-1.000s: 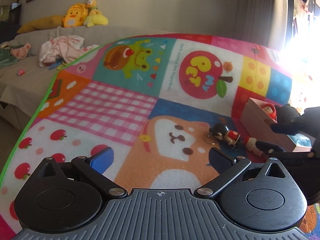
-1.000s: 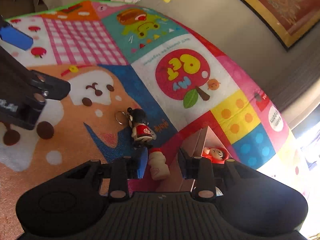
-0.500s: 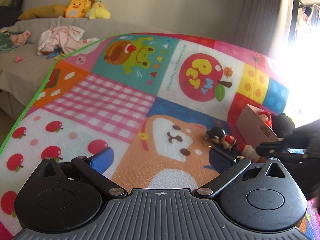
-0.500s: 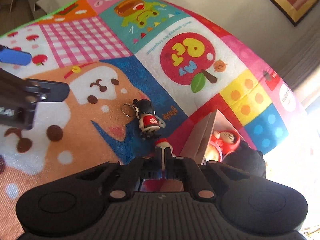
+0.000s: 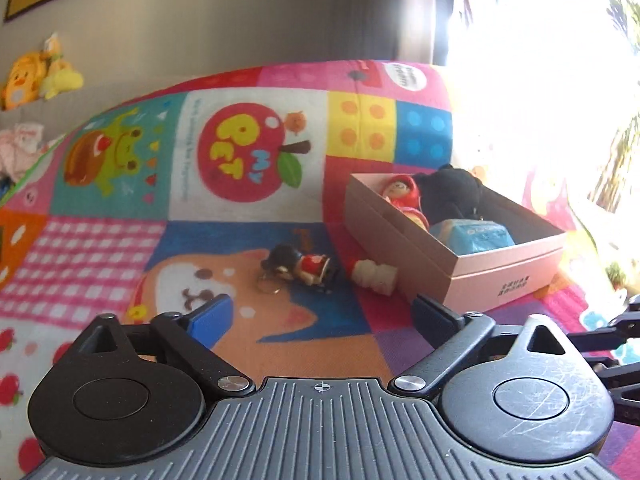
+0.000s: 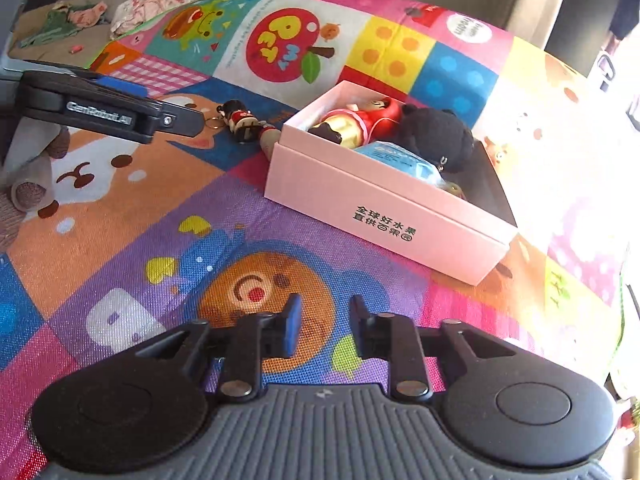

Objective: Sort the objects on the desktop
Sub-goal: 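Grasp the black-haired doll keychain with the left gripper while the right gripper approaches the white bottle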

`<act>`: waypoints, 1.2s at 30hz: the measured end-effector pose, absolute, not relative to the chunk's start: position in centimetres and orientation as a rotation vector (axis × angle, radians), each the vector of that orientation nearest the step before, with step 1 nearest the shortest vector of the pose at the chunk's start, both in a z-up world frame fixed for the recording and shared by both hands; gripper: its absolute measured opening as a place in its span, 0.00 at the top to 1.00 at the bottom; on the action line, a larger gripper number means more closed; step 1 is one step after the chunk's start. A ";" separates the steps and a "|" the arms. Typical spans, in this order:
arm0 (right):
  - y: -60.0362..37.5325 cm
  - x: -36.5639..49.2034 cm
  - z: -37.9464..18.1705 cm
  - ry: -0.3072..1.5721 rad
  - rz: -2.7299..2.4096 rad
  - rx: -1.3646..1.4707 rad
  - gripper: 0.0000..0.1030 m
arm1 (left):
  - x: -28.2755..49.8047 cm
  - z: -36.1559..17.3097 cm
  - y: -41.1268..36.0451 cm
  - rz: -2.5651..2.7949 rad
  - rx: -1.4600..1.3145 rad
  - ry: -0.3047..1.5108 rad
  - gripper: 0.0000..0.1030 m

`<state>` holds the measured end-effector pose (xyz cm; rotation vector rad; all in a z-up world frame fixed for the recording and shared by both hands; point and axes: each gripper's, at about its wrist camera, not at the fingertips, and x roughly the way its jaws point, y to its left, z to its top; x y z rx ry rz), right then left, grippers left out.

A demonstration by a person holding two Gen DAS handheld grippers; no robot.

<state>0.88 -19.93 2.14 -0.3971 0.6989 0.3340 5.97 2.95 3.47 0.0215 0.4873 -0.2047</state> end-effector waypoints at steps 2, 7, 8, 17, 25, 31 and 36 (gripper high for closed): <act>-20.7 0.3 2.1 0.675 0.337 -0.361 0.49 | 7.8 3.4 2.3 -0.203 0.073 0.512 0.25; -21.4 -0.4 2.5 0.641 0.360 -0.315 0.34 | 12.7 2.3 1.8 -0.190 0.132 0.545 0.03; -21.5 -0.5 2.6 0.637 0.362 -0.311 0.31 | 13.9 1.8 1.7 -0.186 0.151 0.562 0.03; -21.0 0.0 3.2 0.629 0.387 -0.307 0.27 | 16.8 0.9 2.0 -0.172 0.110 0.632 0.26; -17.4 1.1 5.0 0.566 0.443 -0.379 0.27 | 11.2 2.1 4.9 -0.185 0.062 0.632 0.26; -12.6 3.2 6.8 0.489 0.463 -0.451 0.47 | 5.5 2.9 8.0 -0.091 0.035 0.579 0.20; -7.9 6.8 5.7 0.543 0.378 -0.427 0.71 | 3.9 2.9 10.2 -0.056 -0.091 0.538 0.07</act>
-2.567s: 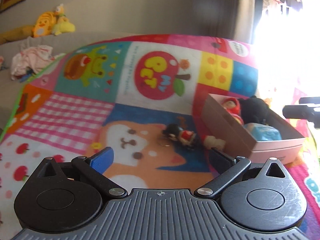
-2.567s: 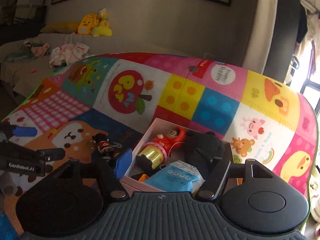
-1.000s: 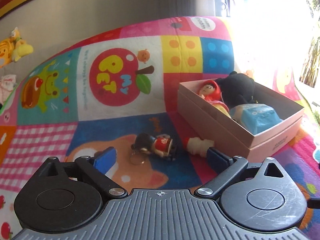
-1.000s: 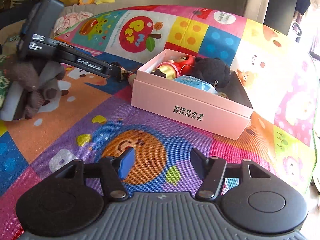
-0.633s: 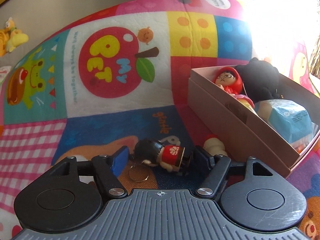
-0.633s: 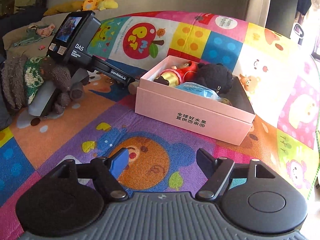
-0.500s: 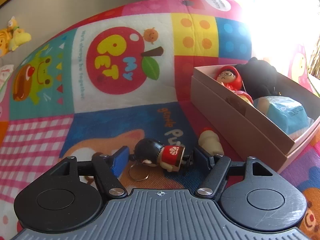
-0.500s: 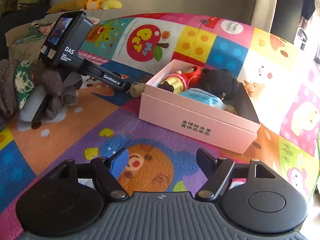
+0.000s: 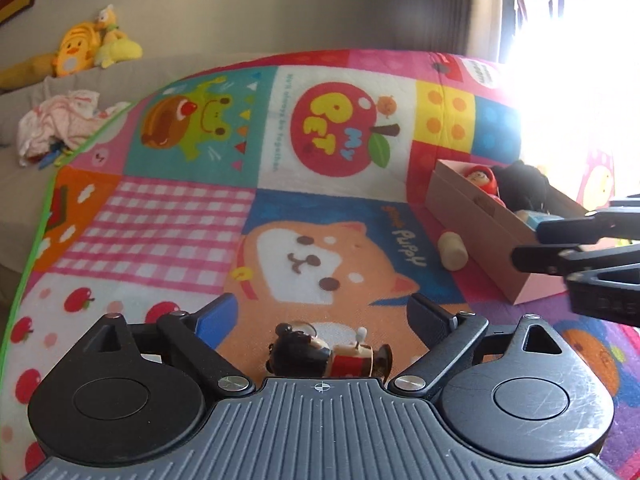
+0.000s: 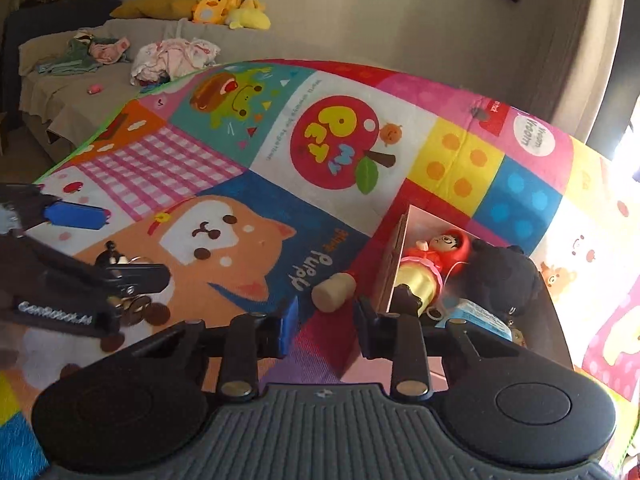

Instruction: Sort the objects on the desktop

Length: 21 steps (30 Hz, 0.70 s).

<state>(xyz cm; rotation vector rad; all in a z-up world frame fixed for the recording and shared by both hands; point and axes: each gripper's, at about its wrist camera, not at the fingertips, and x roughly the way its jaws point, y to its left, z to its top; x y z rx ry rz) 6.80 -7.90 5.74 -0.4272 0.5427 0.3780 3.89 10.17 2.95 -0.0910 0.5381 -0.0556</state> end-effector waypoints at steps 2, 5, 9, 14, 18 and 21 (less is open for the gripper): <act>-6.6 8.4 4.8 0.562 0.312 -0.436 0.71 | 3.6 3.3 10.9 -0.028 -0.116 0.514 0.07; -5.7 10.9 3.1 0.606 0.214 -0.456 0.71 | 3.3 3.6 12.3 -0.001 -0.181 0.494 0.06; -4.5 13.1 1.3 0.577 0.103 -0.552 0.67 | 3.0 3.4 13.2 0.014 -0.229 0.486 0.06; -3.6 14.2 0.6 0.584 0.047 -0.648 0.70 | 3.1 3.0 14.5 0.038 -0.299 0.492 0.06; -4.5 11.6 1.4 0.581 0.134 -0.635 0.77 | 2.9 3.2 14.5 0.051 -0.295 0.476 0.06; -5.6 7.3 1.9 0.576 0.236 -0.632 0.77 | 2.9 3.1 14.3 0.058 -0.284 0.481 0.05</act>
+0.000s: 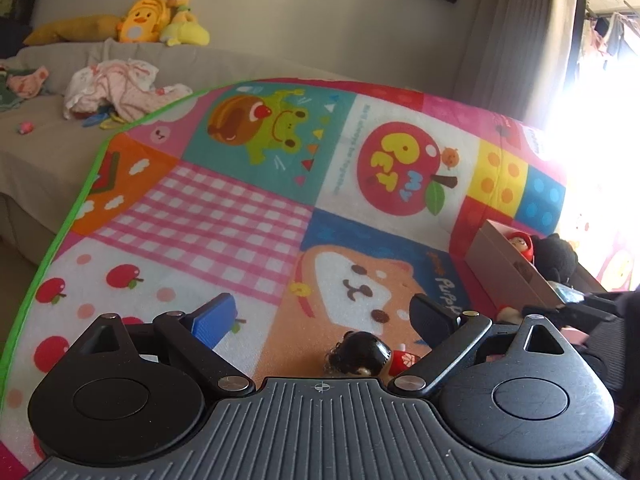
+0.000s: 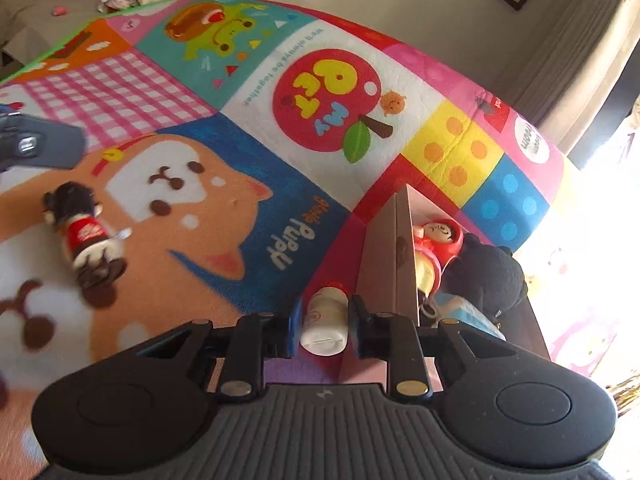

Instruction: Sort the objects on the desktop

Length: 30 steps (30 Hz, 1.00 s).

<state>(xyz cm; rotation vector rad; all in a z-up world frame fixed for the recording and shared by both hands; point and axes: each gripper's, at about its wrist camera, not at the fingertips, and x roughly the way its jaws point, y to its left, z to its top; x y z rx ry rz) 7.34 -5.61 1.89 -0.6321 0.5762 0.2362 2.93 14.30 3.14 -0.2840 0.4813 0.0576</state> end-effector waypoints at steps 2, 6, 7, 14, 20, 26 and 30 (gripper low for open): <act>-6.9 4.6 2.3 0.585 0.288 -0.631 0.77 | 2.9 3.2 13.9 0.049 -0.276 0.482 0.05; -10.8 0.5 2.7 0.574 0.300 -0.662 0.77 | 2.7 3.5 12.2 -0.011 -0.255 0.494 0.05; -11.9 0.1 2.7 0.579 0.282 -0.664 0.77 | 2.7 3.5 11.5 -0.035 -0.246 0.502 0.05; -19.6 0.4 3.1 0.625 0.188 -0.410 0.46 | 3.6 4.2 3.4 -0.216 -0.103 0.543 0.03; -22.8 -1.1 2.2 0.582 0.168 -0.257 0.18 | 6.7 3.4 -4.7 -0.336 0.124 0.580 0.03; -23.8 -2.7 1.2 0.576 0.234 -0.255 0.17 | 10.2 2.4 -6.4 -0.223 0.218 0.609 0.01; -23.9 -2.8 1.1 0.573 0.261 -0.245 0.14 | 10.9 2.7 -5.1 -0.135 0.228 0.610 0.01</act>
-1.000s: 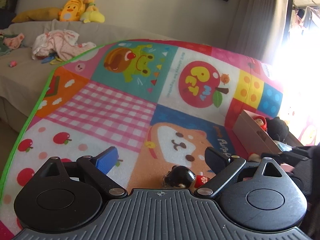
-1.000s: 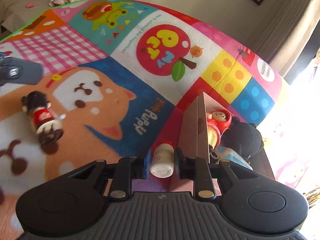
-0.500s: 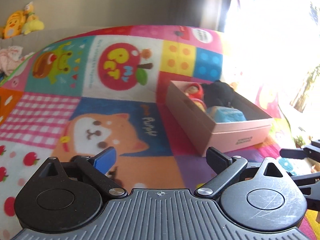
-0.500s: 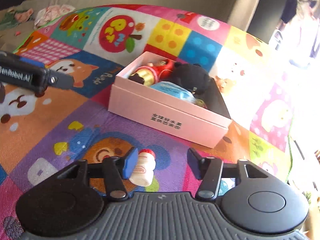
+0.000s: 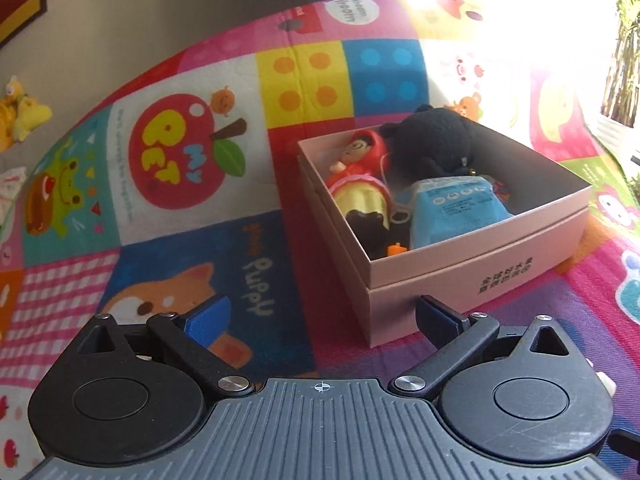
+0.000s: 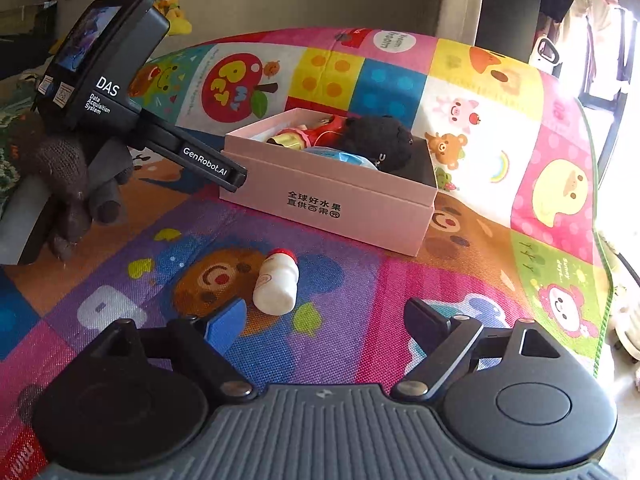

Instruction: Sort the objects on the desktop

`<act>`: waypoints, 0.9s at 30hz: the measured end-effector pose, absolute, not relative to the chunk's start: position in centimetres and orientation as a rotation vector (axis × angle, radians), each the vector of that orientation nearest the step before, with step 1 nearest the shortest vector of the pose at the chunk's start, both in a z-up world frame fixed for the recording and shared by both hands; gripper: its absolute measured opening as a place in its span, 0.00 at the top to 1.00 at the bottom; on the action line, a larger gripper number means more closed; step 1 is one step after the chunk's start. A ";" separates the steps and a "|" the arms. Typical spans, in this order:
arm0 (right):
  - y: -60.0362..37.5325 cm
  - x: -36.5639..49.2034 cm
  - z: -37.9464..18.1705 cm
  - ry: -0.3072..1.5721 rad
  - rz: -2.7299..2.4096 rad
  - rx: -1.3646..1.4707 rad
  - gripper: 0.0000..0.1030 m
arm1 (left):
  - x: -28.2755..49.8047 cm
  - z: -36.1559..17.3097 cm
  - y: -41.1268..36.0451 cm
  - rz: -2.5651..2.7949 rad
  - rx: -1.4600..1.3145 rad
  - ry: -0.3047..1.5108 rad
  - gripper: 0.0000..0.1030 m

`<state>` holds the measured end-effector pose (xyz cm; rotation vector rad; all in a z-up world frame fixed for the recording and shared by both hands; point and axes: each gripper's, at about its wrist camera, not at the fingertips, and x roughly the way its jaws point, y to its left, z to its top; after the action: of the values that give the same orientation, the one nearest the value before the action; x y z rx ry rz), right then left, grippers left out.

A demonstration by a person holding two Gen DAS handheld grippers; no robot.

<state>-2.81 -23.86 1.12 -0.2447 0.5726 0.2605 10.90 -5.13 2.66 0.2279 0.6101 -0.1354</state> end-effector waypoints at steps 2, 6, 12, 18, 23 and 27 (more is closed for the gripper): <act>-23.6 -2.9 1.1 0.574 0.274 -0.249 0.14 | 11.0 2.8 -4.6 -0.109 0.234 0.614 0.01; -23.5 -2.8 1.2 0.574 0.279 -0.235 0.27 | 9.8 3.4 -3.6 -0.122 0.190 0.611 0.02; -22.6 -1.8 1.3 0.608 0.276 -0.245 0.54 | 5.4 4.2 -0.9 -0.121 0.063 0.600 0.02; -21.0 0.4 2.6 0.682 0.342 -0.233 0.54 | 2.0 3.7 0.7 -0.153 0.008 0.640 0.01; -22.8 2.5 4.3 0.807 0.354 -0.081 0.54 | 0.6 4.0 0.5 -0.215 -0.020 0.625 0.01; -25.3 2.9 5.7 0.789 0.344 0.030 0.54 | 0.4 3.7 -0.9 -0.279 -0.018 0.633 0.00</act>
<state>2.90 -25.28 5.68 0.0295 0.7891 0.3440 0.43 -0.92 3.69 -0.0185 0.6328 -0.2793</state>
